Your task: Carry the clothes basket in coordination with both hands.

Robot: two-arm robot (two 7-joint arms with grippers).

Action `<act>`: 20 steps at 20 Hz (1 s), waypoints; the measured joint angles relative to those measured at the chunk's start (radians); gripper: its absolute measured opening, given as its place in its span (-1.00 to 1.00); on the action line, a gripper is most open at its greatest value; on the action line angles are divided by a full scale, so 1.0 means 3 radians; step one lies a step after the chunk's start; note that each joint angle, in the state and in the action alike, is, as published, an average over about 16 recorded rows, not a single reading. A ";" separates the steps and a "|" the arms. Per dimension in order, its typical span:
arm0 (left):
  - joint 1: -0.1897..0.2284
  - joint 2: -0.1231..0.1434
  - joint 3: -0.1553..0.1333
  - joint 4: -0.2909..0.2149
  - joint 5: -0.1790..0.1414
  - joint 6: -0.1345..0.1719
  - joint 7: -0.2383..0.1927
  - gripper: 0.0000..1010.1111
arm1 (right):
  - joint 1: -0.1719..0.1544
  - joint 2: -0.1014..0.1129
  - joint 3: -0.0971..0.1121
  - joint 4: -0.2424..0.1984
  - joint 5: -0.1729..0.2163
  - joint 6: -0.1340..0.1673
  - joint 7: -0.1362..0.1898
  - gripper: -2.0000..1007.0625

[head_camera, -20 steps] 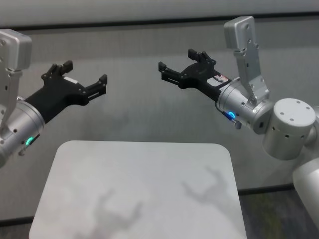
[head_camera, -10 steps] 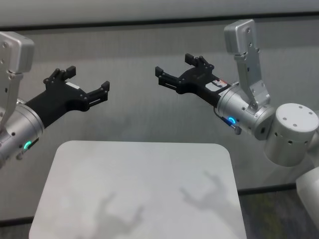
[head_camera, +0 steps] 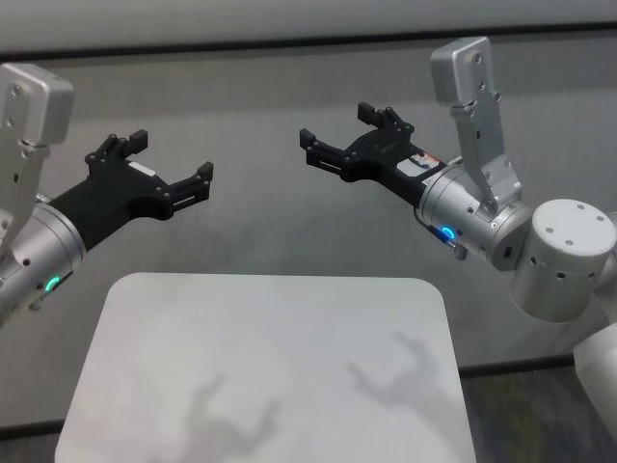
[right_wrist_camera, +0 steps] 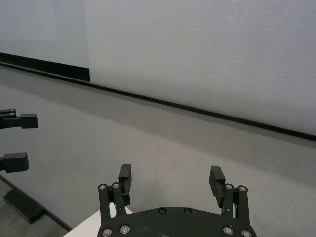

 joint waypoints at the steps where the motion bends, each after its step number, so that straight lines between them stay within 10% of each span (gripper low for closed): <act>1: 0.0000 0.0003 0.0002 -0.0002 0.0002 -0.0001 0.0001 0.98 | 0.0001 0.0002 -0.0002 0.0000 -0.0001 -0.0001 -0.0002 0.99; 20: -0.0001 -0.0016 -0.0008 0.0007 0.0000 -0.0005 0.0000 0.98 | 0.0011 -0.0002 -0.0001 0.0018 -0.0007 -0.0017 0.0006 0.99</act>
